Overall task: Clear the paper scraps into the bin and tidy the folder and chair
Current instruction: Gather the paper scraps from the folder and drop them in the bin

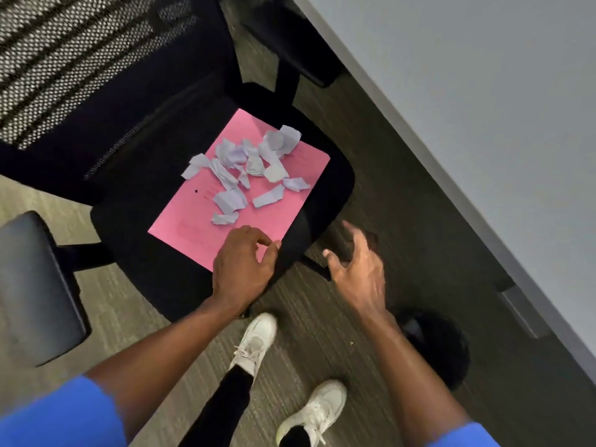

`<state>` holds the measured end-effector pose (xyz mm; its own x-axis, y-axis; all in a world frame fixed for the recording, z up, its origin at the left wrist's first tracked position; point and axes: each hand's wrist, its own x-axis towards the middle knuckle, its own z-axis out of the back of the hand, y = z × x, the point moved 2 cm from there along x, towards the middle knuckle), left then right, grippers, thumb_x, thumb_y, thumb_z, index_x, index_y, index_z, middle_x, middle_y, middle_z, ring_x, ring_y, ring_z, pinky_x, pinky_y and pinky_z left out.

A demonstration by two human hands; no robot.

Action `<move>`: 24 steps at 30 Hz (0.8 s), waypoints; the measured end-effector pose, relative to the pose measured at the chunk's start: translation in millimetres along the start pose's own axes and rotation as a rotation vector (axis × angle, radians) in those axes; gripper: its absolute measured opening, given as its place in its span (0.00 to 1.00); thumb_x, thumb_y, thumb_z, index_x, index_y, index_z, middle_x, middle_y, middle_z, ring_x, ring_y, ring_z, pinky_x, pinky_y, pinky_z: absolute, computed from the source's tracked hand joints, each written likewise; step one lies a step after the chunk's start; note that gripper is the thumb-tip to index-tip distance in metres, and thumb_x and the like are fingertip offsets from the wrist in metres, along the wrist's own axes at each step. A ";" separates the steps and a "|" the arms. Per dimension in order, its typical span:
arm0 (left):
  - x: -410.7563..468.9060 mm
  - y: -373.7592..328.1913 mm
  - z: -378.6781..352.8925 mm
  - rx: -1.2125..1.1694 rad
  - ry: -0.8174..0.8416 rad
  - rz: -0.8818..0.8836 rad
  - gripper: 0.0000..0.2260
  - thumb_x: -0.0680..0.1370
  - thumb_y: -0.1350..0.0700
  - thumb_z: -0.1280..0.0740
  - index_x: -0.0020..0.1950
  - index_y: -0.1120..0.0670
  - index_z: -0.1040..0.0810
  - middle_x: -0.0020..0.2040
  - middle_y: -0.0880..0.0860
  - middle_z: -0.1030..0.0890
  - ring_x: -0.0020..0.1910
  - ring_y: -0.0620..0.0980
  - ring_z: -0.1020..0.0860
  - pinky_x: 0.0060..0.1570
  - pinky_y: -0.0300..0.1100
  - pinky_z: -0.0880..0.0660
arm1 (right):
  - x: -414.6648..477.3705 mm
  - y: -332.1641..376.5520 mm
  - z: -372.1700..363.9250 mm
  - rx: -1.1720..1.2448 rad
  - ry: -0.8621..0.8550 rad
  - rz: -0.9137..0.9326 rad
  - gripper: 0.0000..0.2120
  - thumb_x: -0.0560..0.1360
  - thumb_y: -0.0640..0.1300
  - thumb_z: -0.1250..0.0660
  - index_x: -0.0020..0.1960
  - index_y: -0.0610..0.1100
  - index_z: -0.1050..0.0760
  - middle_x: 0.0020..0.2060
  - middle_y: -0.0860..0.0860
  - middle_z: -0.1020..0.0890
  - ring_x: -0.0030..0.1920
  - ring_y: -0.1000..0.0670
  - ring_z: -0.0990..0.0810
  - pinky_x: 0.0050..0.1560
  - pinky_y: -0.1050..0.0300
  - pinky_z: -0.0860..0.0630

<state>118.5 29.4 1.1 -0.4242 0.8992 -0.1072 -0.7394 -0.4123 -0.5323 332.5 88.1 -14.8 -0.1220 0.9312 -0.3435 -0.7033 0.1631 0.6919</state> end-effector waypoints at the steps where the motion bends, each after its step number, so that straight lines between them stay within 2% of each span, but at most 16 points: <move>1: 9.2 7.8 7.3 0.034 -0.037 0.002 0.11 0.79 0.43 0.27 0.52 0.49 0.19 0.52 0.48 0.20 0.56 0.51 0.22 0.48 0.51 0.22 | 6.8 11.3 -3.3 -0.045 0.024 0.053 0.35 0.79 0.53 0.27 0.81 0.60 0.40 0.66 0.44 0.19 0.58 0.41 0.15 0.63 0.42 0.19; 4: 36.4 28.8 22.4 0.113 -0.083 0.037 0.26 0.75 0.40 0.23 0.65 0.54 0.24 0.68 0.53 0.25 0.69 0.55 0.29 0.49 0.55 0.19 | 26.0 41.9 -13.0 -0.183 0.065 0.191 0.40 0.78 0.59 0.29 0.83 0.63 0.48 0.75 0.43 0.30 0.64 0.42 0.19 0.61 0.38 0.18; 7: 58.7 42.8 31.3 0.172 -0.088 0.108 0.42 0.70 0.36 0.20 0.77 0.54 0.32 0.80 0.56 0.36 0.78 0.59 0.36 0.55 0.58 0.20 | 45.6 68.7 -23.9 -0.303 0.060 0.298 0.43 0.76 0.61 0.27 0.83 0.62 0.48 0.80 0.46 0.40 0.77 0.42 0.30 0.58 0.35 0.18; 10: 75.7 54.0 30.1 0.193 -0.049 0.086 0.50 0.67 0.36 0.18 0.81 0.52 0.37 0.85 0.57 0.43 0.80 0.60 0.40 0.59 0.60 0.20 | 69.1 89.1 -34.9 -0.443 0.052 0.373 0.43 0.75 0.62 0.27 0.83 0.61 0.47 0.79 0.45 0.41 0.77 0.42 0.33 0.50 0.43 0.17; 13: 90.7 65.5 25.0 0.182 -0.015 -0.013 0.54 0.68 0.34 0.19 0.85 0.52 0.41 0.86 0.58 0.46 0.82 0.61 0.41 0.64 0.59 0.22 | 93.3 108.1 -46.3 -0.568 0.070 0.428 0.45 0.74 0.65 0.26 0.83 0.62 0.47 0.79 0.42 0.40 0.76 0.39 0.33 0.48 0.46 0.19; 18: 107.2 79.4 19.4 0.157 0.027 -0.110 0.52 0.70 0.32 0.23 0.86 0.48 0.43 0.87 0.57 0.48 0.84 0.61 0.44 0.61 0.59 0.20 | 120.4 130.7 -70.2 -0.706 0.139 0.522 0.46 0.74 0.68 0.28 0.83 0.64 0.50 0.72 0.43 0.36 0.72 0.39 0.31 0.45 0.46 0.23; 20: 107.9 84.1 17.5 0.185 0.046 -0.148 0.48 0.73 0.32 0.25 0.86 0.47 0.41 0.86 0.57 0.45 0.80 0.61 0.42 0.61 0.59 0.21 | 125.4 135.4 -80.0 -0.751 0.162 0.553 0.45 0.75 0.68 0.29 0.83 0.65 0.51 0.73 0.43 0.37 0.72 0.38 0.31 0.44 0.47 0.26; 24: 106.4 90.3 17.8 0.228 0.040 -0.219 0.34 0.80 0.39 0.29 0.83 0.49 0.32 0.82 0.58 0.36 0.72 0.61 0.33 0.63 0.56 0.21 | 131.1 144.5 -94.0 -0.826 0.197 0.604 0.41 0.77 0.69 0.32 0.83 0.65 0.49 0.74 0.40 0.38 0.71 0.37 0.31 0.45 0.44 0.21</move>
<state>-2.8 85.3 -43.4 -0.2248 0.9733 -0.0458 -0.9109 -0.2266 -0.3448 149.0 203.1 -19.6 -0.6732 0.7018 -0.2333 -0.7383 -0.6555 0.1587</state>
